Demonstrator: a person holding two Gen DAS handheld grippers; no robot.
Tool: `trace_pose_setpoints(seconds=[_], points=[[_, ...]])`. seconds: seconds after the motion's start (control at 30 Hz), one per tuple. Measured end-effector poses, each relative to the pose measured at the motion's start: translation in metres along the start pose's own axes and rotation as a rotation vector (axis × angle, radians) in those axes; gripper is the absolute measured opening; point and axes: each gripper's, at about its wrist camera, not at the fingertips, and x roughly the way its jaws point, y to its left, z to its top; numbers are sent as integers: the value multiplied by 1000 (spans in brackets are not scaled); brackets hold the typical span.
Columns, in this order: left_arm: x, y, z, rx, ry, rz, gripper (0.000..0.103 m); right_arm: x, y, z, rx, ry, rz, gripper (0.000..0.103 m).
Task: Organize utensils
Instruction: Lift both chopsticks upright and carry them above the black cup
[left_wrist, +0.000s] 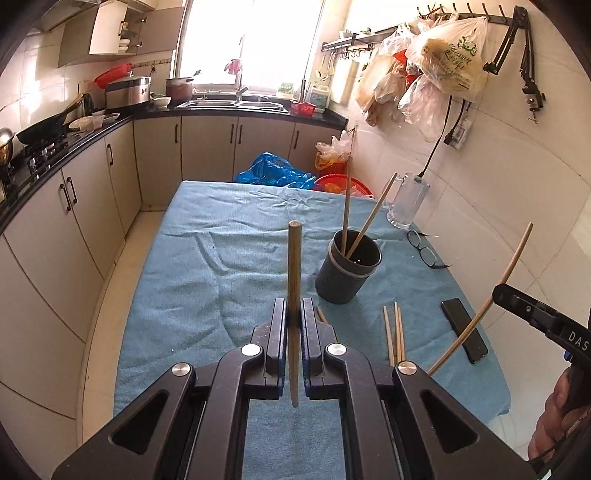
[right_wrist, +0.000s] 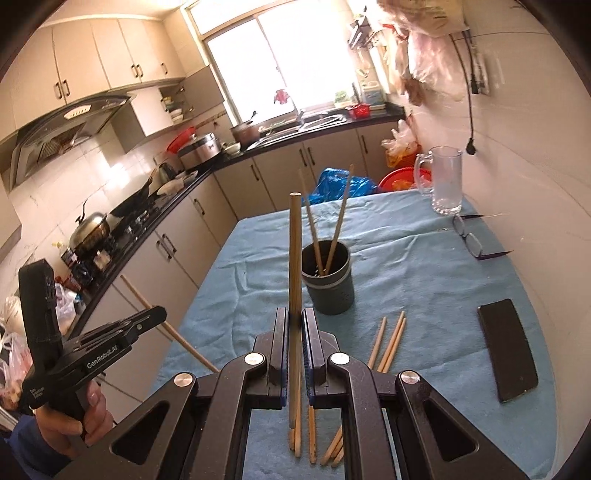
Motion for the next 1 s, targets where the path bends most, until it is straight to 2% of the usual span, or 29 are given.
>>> trace_pose_setpoints(seconds=[0.43, 1.0], points=[[-9, -4, 10, 5, -24, -17, 6, -15, -7, 13, 30, -27, -11, 7], [-2, -22, 28, 55, -39, 8, 6, -24, -12, 25, 47, -46, 0, 7]])
